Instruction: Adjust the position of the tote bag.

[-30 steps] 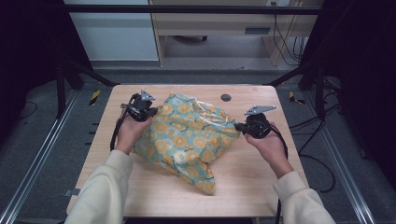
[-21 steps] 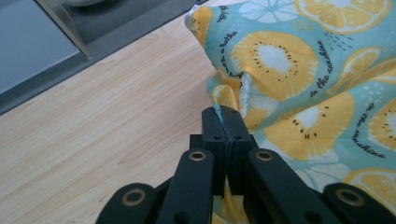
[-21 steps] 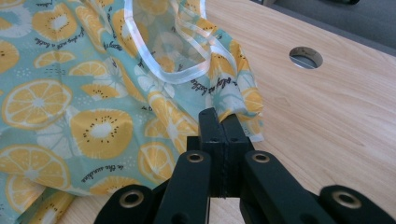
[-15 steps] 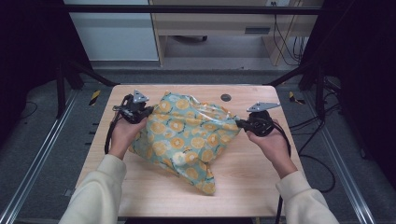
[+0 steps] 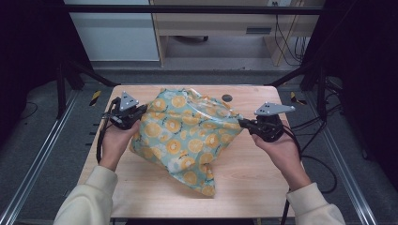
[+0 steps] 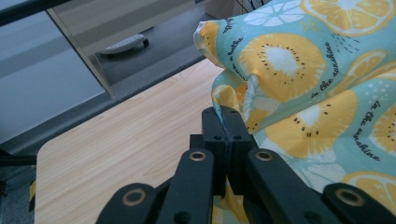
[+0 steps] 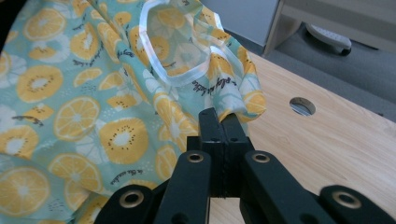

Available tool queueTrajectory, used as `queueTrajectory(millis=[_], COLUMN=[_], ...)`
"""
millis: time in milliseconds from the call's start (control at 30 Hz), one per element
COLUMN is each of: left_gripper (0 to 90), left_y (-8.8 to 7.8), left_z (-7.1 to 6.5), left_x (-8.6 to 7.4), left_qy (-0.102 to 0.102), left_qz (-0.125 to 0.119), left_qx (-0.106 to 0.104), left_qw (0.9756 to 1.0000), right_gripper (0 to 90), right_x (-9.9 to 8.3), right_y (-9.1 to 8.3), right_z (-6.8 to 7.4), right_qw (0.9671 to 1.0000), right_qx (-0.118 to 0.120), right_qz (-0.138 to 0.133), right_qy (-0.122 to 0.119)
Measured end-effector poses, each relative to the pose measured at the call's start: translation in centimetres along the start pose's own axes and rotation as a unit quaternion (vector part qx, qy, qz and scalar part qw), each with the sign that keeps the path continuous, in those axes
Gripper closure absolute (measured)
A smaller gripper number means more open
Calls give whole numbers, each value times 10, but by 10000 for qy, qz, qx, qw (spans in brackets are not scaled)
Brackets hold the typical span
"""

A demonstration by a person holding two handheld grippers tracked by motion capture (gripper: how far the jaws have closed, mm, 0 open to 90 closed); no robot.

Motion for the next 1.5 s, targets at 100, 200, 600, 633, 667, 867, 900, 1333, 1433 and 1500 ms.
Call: queueTrajectory(millis=[100, 200, 600, 633, 667, 867, 900, 1333, 1433, 1500], left_gripper=[900, 900, 900, 900, 900, 900, 900, 900, 900, 900], left_y=[-8, -17, -36, -37, -39, -49, -51, -77, -81, -84], left_z=[0, 2, 6, 6, 7, 10, 11, 10, 10, 10], left_x=[-3, -7, -16, -17, -18, -24, -25, -48, -51, -53], left_qy=[6, -73, -154, -177, -168, -282, -260, -546, -549, -568], left_qz=[-56, -153, -372, -377, -385, -486, -573, -725, -741, -776], left_qx=[-31, -71, -179, -192, -199, -144, -105, -200, -210, -220], left_qw=[10000, 9998, 9990, 9990, 9989, 9983, 9980, 9957, 9955, 9951], right_gripper=[900, 900, 900, 900, 900, 900, 900, 900, 900, 900], right_x=[0, 0, 5, 5, 5, 7, 7, 1, -1, -2], right_y=[-7, -13, -24, -24, -24, -24, -24, -29, -29, -30], right_z=[9, 18, 34, 34, 35, 38, 39, 57, 60, 61], right_qw=[9999, 9997, 9991, 9991, 9991, 9987, 9987, 9975, 9971, 9971], right_qx=[49, 111, 146, 153, 155, 205, 187, 273, 310, 315], right_qz=[-96, -167, -285, -282, -283, -406, -410, -584, -616, -614], right_qy=[-63, -107, -264, -262, -266, -218, -232, -286, -315, -333])
Point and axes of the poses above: each handheld gripper's, and its own axes: y roughly forward along the jaws, x roughly out of its top, z roughly to its left, the point moved 2 cm from there along y, roughly forward along the jaws, and after that the axes turned 15 degrees about x, right-handed, at the moved point
